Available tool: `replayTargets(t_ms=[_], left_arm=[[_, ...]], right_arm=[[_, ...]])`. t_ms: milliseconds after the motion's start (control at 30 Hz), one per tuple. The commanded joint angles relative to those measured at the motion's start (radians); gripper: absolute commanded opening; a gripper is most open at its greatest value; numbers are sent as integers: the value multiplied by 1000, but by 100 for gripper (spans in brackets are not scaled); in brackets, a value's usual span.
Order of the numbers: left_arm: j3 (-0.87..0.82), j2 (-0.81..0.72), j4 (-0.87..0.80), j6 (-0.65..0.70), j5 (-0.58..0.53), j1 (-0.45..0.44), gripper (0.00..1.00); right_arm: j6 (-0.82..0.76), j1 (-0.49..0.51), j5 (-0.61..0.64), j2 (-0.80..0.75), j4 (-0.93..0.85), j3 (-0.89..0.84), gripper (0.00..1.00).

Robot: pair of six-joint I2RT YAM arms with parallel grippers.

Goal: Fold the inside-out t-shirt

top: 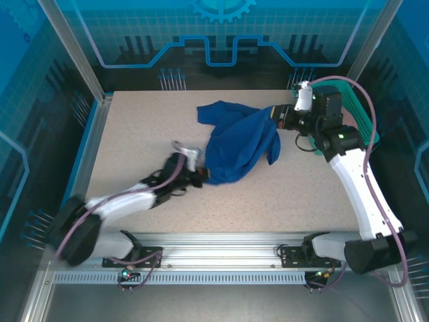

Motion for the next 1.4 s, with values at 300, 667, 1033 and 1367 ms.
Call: replayTargets(t_ms=[300,667,1033,1367], left_arm=[[407,-405,-296,164,-284,79,0],[616,-174,-407,259,-449,166,0],[1284,214,-420,224,-179,415,0],[1274,51,-488,246,-114,415,0]], right_arm=[[-73,10,81,-282,23,27,0],[-74,11,267,-275,7,23,0],[-85,-36,195,243,292,635,0],[-112,-33,81,331,32,962,0]])
